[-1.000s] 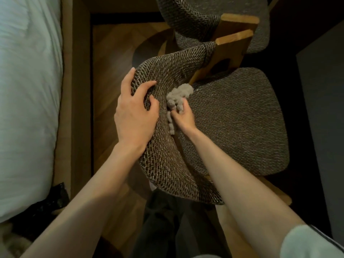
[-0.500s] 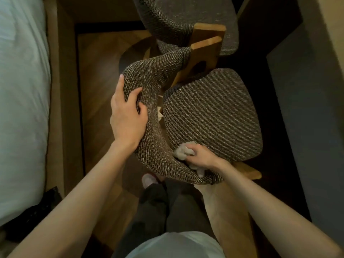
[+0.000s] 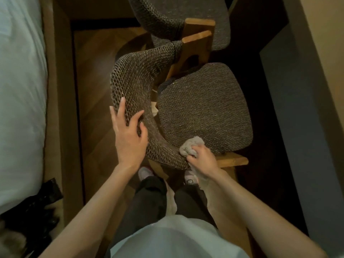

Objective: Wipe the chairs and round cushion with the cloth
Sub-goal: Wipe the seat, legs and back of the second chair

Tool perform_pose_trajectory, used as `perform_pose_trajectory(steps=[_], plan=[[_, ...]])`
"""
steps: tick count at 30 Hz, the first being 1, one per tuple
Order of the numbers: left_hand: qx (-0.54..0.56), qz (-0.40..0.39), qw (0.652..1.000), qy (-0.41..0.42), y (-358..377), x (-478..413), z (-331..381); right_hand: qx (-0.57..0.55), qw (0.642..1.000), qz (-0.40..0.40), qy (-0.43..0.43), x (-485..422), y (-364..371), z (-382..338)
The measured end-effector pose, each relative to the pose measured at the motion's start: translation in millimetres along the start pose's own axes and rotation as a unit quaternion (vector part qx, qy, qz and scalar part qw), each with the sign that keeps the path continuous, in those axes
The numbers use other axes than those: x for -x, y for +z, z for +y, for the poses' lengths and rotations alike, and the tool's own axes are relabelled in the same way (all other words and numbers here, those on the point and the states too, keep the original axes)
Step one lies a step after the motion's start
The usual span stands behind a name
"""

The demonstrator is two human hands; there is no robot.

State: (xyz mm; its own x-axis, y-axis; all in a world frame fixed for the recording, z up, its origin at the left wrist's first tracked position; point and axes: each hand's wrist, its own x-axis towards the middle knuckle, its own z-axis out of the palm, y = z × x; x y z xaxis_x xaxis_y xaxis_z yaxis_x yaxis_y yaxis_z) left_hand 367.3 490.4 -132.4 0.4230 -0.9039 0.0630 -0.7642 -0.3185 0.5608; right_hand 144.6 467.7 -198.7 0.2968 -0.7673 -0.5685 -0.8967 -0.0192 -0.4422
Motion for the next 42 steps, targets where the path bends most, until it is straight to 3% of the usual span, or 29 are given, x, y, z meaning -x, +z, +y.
perform_pose_trajectory(steps=[6,10,13,16,19,26,32,36,42], plan=[[-0.194,-0.032,0.979,0.060,8,30,10,-0.149,0.986,0.035,-0.070,-5,12,-37],[-0.315,-0.116,0.938,0.083,28,55,31,-0.032,0.994,-0.038,-0.099,9,-3,3],[-0.376,-0.218,0.897,0.084,48,71,51,0.079,0.991,-0.043,-0.102,15,-32,56],[-0.358,-0.279,0.889,0.063,75,84,67,0.161,0.986,-0.038,-0.019,9,-75,113],[-0.309,-0.321,0.894,0.044,104,95,78,0.091,0.993,-0.054,0.046,4,-106,151],[-0.276,-0.345,0.897,0.029,135,105,87,0.016,0.989,-0.110,-0.099,3,-60,87],[-0.269,-0.344,0.898,0.045,134,104,80,0.129,0.976,-0.172,-0.040,-27,-85,122],[-0.252,-0.352,0.901,0.038,136,104,78,0.108,0.986,-0.126,0.032,-24,-102,159],[-0.244,-0.383,0.888,0.064,131,103,79,-0.021,0.993,-0.045,-0.104,21,-66,111]])
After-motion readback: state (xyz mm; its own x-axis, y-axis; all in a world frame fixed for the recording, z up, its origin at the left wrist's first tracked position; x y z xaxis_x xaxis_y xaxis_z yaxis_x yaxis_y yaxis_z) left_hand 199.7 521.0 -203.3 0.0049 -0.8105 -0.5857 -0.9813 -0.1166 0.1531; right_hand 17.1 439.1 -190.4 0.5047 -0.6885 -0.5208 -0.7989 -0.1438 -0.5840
